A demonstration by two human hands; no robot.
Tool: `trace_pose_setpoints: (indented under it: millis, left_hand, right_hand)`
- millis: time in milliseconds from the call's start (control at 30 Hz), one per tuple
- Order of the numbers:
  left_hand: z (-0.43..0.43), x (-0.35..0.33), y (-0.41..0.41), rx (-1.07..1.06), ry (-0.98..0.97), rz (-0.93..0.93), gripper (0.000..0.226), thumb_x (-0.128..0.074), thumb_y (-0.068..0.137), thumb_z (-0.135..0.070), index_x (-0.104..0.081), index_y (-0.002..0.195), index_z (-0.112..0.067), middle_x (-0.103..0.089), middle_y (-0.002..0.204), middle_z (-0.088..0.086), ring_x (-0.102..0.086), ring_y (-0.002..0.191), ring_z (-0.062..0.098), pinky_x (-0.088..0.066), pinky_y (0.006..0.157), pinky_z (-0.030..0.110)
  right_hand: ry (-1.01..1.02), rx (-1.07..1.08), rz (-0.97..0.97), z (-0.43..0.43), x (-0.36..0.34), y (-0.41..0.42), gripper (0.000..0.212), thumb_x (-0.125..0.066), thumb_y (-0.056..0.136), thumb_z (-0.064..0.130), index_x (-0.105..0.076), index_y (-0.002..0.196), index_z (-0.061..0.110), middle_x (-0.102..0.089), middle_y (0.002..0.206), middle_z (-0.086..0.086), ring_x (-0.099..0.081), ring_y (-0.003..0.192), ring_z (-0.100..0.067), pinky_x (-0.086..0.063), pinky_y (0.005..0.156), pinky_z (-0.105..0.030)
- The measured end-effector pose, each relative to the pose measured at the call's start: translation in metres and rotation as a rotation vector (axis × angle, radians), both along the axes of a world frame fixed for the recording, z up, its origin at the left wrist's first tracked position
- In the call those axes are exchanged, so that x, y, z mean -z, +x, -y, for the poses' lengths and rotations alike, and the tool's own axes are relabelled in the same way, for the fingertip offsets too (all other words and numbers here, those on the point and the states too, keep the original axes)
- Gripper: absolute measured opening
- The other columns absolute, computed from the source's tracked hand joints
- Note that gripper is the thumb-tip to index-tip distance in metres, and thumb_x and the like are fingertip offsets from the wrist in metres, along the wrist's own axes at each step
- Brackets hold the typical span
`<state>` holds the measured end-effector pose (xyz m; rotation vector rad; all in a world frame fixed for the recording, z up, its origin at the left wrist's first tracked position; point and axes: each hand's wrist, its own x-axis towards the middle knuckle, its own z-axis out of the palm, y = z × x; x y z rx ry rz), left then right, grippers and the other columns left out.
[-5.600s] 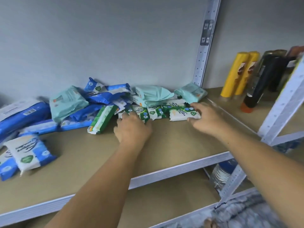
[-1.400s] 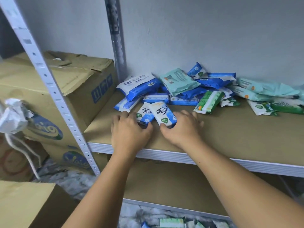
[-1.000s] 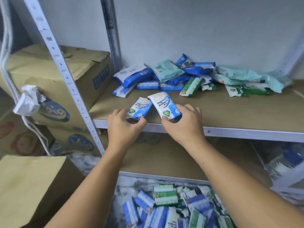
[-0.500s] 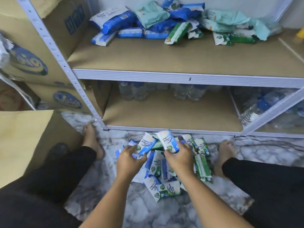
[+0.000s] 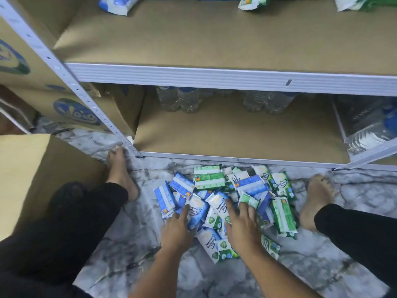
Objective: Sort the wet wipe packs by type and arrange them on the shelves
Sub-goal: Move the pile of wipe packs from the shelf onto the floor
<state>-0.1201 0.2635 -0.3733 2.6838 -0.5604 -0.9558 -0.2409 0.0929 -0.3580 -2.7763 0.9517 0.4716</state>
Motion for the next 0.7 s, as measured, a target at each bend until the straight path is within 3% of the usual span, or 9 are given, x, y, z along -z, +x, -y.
trace_pose_setpoints:
  millis: [167,267,400,533,700]
  left_hand:
    - [0.012,0.007,0.003,0.016,0.029,-0.024,0.087,-0.066,0.086,-0.058,-0.012,0.151,-0.040,-0.053,0.133,0.002,-0.055,0.113,0.023,-0.054,0.086,0.037]
    - [0.013,0.005,0.010,0.024,0.013,-0.041,0.097,-0.066,0.078,-0.065,-0.009,0.152,-0.040,-0.056,0.131,0.002,-0.053,0.116,0.025,-0.051,0.093,0.042]
    - [0.013,-0.014,0.015,-0.031,-0.031,-0.029,0.100,-0.065,0.081,-0.065,-0.009,0.158,-0.032,-0.047,0.145,0.005,-0.046,0.128,0.029,-0.046,0.103,0.042]
    - [0.013,-0.044,0.019,-0.136,-0.186,-0.014,0.098,-0.071,0.082,-0.059,-0.017,0.158,-0.030,-0.046,0.147,0.006,-0.047,0.130,0.028,-0.046,0.102,0.042]
    - [0.023,-0.106,0.042,-0.167,-0.421,0.115,0.088,-0.070,0.084,-0.058,-0.026,0.155,-0.031,-0.044,0.149,0.003,-0.042,0.136,0.025,-0.043,0.106,0.041]
  right_hand:
    - [0.002,0.007,-0.009,-0.001,-0.001,0.008,0.080,-0.068,0.084,0.034,-0.030,0.154,0.032,-0.046,0.134,-0.008,-0.040,0.118,-0.029,-0.041,0.095,-0.043]
    - [0.029,0.030,0.025,0.001,-0.008,0.009,0.082,-0.065,0.086,0.043,-0.022,0.155,0.032,-0.038,0.141,-0.006,-0.036,0.124,-0.027,-0.038,0.101,-0.042]
    - [0.052,0.106,0.086,0.001,-0.026,0.012,0.085,-0.063,0.086,0.053,-0.017,0.155,0.034,-0.035,0.143,-0.004,-0.035,0.127,-0.027,-0.038,0.104,-0.043]
    - [0.055,0.176,0.165,-0.003,-0.054,0.017,0.079,-0.062,0.089,0.050,-0.023,0.155,0.031,-0.036,0.143,-0.004,-0.037,0.125,-0.027,-0.041,0.102,-0.041]
    - [0.051,0.204,0.407,-0.002,-0.109,0.048,0.067,-0.067,0.086,0.043,-0.043,0.146,0.027,-0.046,0.133,-0.006,-0.043,0.117,-0.031,-0.044,0.094,-0.045]
